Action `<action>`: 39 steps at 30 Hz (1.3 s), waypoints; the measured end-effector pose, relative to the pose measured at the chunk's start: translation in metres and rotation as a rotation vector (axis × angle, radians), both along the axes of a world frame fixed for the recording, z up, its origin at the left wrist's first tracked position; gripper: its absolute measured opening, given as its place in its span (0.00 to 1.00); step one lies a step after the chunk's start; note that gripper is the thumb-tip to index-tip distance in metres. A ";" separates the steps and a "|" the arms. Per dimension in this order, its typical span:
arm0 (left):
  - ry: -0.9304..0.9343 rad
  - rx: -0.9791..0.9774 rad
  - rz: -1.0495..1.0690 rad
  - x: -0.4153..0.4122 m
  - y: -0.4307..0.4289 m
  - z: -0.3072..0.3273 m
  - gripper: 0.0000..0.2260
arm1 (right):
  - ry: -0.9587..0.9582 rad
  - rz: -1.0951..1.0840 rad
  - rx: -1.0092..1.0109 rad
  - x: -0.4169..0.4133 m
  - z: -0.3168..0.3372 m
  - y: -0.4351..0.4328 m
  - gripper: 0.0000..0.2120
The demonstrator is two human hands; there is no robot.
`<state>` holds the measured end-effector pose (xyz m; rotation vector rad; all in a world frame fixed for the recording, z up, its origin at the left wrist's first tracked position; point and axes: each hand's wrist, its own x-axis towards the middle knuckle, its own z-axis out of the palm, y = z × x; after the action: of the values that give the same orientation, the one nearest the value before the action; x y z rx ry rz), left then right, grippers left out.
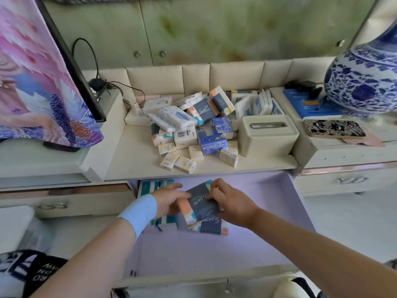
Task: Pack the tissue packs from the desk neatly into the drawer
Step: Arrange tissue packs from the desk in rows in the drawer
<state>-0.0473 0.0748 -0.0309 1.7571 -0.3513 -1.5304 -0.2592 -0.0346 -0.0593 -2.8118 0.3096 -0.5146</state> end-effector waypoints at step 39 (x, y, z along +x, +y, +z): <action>-1.183 -0.143 -0.962 -0.028 -0.007 -0.050 0.23 | 0.385 -0.492 0.830 0.001 -0.029 -0.024 0.25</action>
<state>-0.0758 0.0675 -0.0814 2.3254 -2.0383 -0.7025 -0.2587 -0.0583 -0.0880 -1.9792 1.0324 0.0883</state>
